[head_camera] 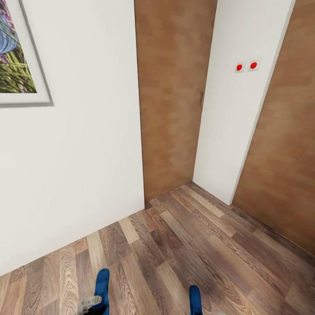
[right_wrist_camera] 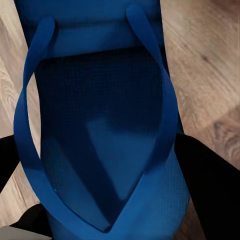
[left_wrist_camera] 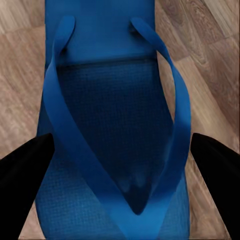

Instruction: In the bedroom, move the book from the bed onto either nightstand, and place the two sandals side by side next to the bed.

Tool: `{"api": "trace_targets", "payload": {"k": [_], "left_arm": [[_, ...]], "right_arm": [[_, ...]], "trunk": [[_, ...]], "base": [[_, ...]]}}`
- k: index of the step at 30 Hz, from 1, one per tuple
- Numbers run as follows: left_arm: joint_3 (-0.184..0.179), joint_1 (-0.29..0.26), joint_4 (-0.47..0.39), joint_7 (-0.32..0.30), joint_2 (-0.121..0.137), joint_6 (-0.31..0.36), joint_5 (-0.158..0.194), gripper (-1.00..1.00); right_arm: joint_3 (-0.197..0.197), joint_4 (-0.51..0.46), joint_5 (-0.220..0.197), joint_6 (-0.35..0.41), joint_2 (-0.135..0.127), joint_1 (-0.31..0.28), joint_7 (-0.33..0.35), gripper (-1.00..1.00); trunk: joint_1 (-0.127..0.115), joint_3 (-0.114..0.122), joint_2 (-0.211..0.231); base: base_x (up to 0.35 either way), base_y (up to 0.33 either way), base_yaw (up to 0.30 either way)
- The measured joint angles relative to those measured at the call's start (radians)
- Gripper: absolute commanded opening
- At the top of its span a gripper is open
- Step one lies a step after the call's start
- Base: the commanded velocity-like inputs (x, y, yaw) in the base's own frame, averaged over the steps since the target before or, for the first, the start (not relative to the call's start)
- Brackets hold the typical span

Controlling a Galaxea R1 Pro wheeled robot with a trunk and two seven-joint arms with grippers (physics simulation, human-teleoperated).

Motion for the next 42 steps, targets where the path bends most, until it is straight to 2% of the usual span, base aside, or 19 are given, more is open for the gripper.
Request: {"api": "trace_targets", "payload": {"k": [1,3,6,15,42], "left_arm": [[-0.003,0.002,0.001,0.006,-0.019,-0.002,-0.001,-1.0],[0.003,0.004,0.001,0.012,-0.04,-0.003,0.001,-1.0],[0.009,0.004,0.002,0.015,-0.049,-0.002,0.004,-1.0],[0.009,0.006,0.002,0.016,-0.055,-0.002,0.003,-1.0],[0.008,0.007,0.002,0.015,-0.055,-0.002,0.004,-1.0]], "right_arm": [[0.0,0.001,-0.002,-0.001,-0.001,0.0,0.001,-1.0],[-0.001,0.002,-0.005,0.003,-0.003,0.0,0.002,-1.0],[-0.003,0.002,-0.008,0.006,-0.007,0.0,0.004,-1.0],[-0.004,0.002,-0.003,-0.006,-0.001,0.0,0.003,-1.0],[-0.005,0.002,-0.002,-0.003,-0.009,0.0,0.003,-1.0]], "trunk": [[0.0,0.0,0.0],[0.0,0.0,0.0],[0.0,0.0,0.0],[0.0,0.0,0.0],[0.0,0.001,0.0]], "base": [[0.0,0.0,0.022],[0.0,0.0,0.011],[0.0,0.0,0.004],[0.0,0.0,0.067],[0.0,0.0,0.286]]}}
